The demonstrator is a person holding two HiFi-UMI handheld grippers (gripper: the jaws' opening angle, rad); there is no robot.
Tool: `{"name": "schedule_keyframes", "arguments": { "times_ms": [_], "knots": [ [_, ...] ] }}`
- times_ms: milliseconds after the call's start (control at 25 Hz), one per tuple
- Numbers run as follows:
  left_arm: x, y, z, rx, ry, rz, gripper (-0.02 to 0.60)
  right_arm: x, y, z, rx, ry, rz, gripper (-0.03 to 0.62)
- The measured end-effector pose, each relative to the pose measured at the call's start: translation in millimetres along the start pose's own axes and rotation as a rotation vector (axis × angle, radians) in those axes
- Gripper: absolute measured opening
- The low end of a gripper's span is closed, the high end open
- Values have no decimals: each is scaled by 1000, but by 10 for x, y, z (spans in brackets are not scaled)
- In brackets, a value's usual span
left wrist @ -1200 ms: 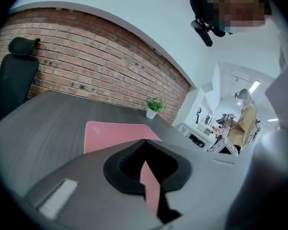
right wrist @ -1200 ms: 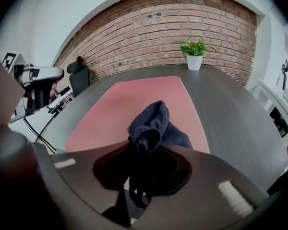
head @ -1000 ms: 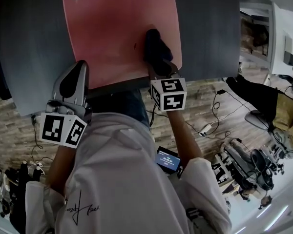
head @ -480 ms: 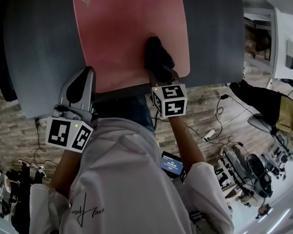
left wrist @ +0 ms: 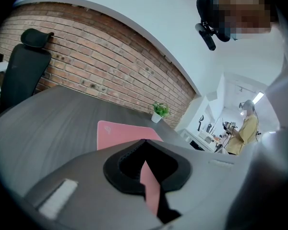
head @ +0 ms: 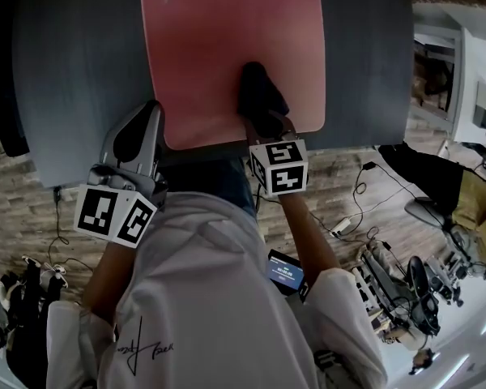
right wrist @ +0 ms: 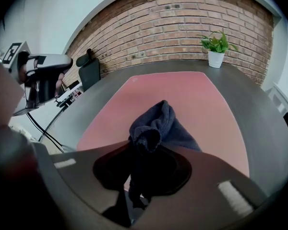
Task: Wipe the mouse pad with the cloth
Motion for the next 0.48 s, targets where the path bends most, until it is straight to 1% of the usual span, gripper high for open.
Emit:
{"name": "schedule_keyframes", "arguments": {
  "times_ms": [160,320,480],
  "knots": [
    [-62,40,30,10,1,29,12,-150,2,-75,-20,14,14,75],
    [-89,99,39,26,-12,40,12,-266,21,-139,-34,29,28,75],
    [-172,73,38,16,-6,89,12,-318,28,-195,-44,43,28,75]
  ]
}}
Point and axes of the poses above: the fingertips, and each gripper's own axes: z backward along the fingers, x to its right, y out of its top, the point moved 1 cm from there along z, backward along the fingers, and after that the axes turned 10 degrees about y, right-handed, at the moved point
